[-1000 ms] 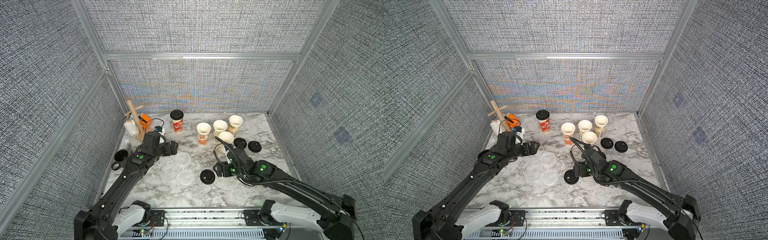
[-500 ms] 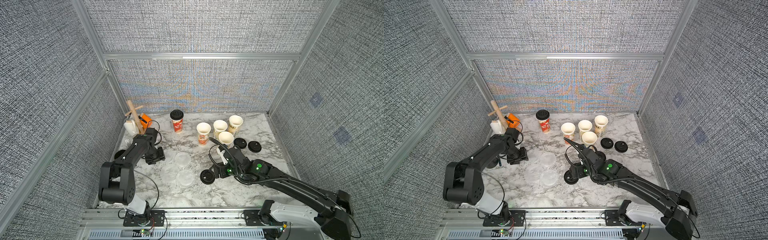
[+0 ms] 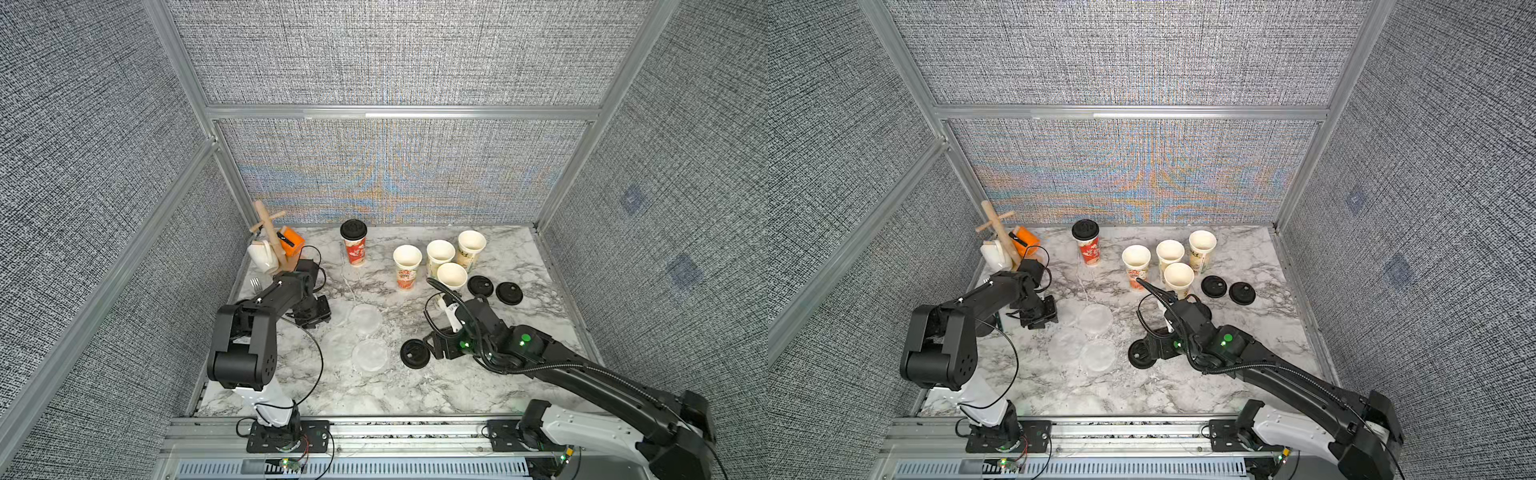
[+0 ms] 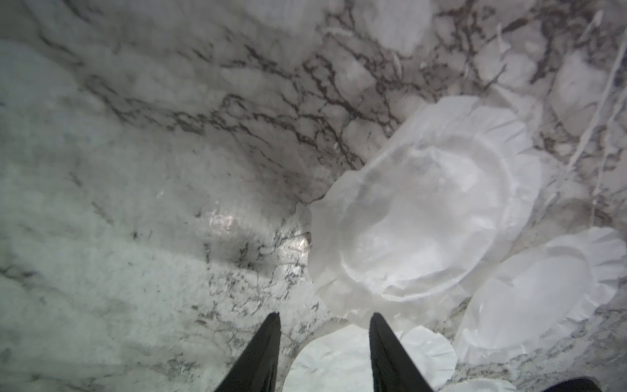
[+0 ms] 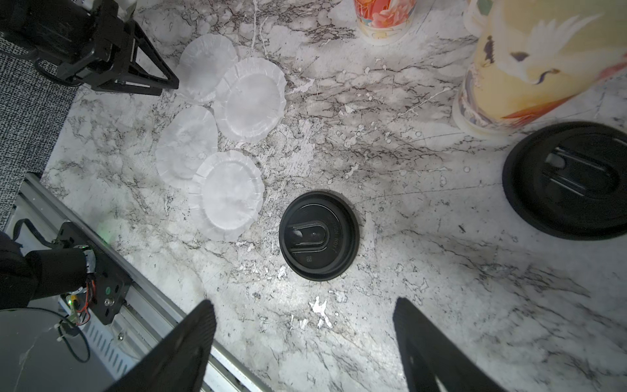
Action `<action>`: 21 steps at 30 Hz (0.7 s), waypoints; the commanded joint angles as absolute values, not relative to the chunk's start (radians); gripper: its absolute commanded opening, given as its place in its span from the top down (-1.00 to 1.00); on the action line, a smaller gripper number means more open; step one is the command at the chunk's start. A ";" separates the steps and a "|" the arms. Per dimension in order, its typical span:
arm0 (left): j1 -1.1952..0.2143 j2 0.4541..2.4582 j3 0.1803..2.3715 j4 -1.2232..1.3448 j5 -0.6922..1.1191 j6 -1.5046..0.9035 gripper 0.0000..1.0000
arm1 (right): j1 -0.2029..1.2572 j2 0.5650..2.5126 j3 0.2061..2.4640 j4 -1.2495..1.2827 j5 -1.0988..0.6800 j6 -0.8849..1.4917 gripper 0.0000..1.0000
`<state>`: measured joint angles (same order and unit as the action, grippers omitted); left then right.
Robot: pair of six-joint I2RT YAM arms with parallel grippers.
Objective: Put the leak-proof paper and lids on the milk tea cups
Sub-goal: Pick up the leak-proof paper from the center of the board.
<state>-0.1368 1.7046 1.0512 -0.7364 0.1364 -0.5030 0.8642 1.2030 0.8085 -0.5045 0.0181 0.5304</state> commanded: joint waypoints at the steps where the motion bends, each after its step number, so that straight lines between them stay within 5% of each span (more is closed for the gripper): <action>1: -0.137 1.724 1.045 -0.667 0.128 -0.523 0.09 | 0.865 1.201 0.809 -0.467 0.019 0.550 -0.70; 8: -0.137 1.775 1.019 -0.617 0.132 -0.532 0.23 | 0.865 1.192 0.808 -0.474 0.021 0.566 -0.69; 16: -0.137 1.740 0.994 -0.607 0.094 -0.549 0.98 | 0.865 1.163 0.808 -0.494 0.038 0.581 -0.68; 21: -0.137 1.663 1.020 -0.646 0.046 -0.554 1.00 | 0.865 1.144 0.814 -0.507 0.057 0.579 -0.68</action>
